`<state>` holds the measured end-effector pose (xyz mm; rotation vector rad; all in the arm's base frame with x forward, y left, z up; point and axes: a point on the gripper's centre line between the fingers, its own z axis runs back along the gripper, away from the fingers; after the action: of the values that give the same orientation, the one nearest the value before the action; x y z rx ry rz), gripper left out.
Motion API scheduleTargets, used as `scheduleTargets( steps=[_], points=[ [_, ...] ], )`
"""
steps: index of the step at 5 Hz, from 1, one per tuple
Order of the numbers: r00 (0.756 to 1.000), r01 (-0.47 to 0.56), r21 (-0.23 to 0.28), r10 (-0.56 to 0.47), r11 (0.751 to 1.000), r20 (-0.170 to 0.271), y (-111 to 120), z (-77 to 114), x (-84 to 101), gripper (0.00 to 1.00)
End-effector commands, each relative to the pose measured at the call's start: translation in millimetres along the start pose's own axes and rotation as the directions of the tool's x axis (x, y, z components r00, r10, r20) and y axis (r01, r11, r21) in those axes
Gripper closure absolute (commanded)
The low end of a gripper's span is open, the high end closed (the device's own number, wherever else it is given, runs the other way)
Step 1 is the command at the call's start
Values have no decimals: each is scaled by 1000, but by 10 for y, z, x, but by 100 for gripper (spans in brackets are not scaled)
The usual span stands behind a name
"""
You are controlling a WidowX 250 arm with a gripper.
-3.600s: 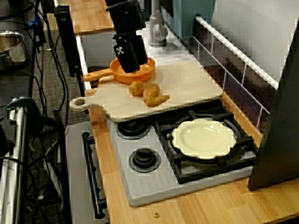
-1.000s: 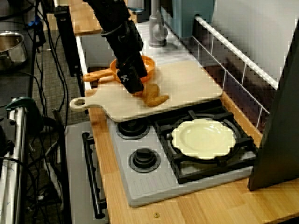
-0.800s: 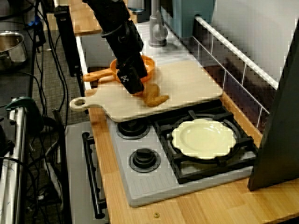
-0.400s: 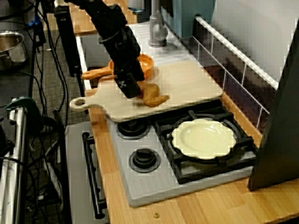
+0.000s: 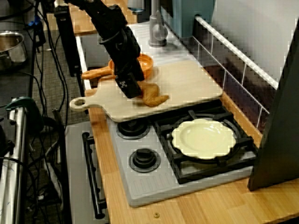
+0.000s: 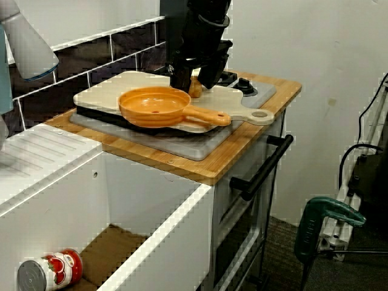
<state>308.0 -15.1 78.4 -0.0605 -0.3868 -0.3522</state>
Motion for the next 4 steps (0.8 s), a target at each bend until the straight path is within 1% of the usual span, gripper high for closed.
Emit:
scheduleTargets(
  steps=[1, 2, 4],
  points=[
    [1000, -9, 30, 8, 999, 21, 51, 14, 85, 0],
    [998, -33, 33, 32, 999, 50, 70, 16, 97, 100],
    [997, -55, 28, 53, 998, 52, 120, 33, 142, 100]
  ],
)
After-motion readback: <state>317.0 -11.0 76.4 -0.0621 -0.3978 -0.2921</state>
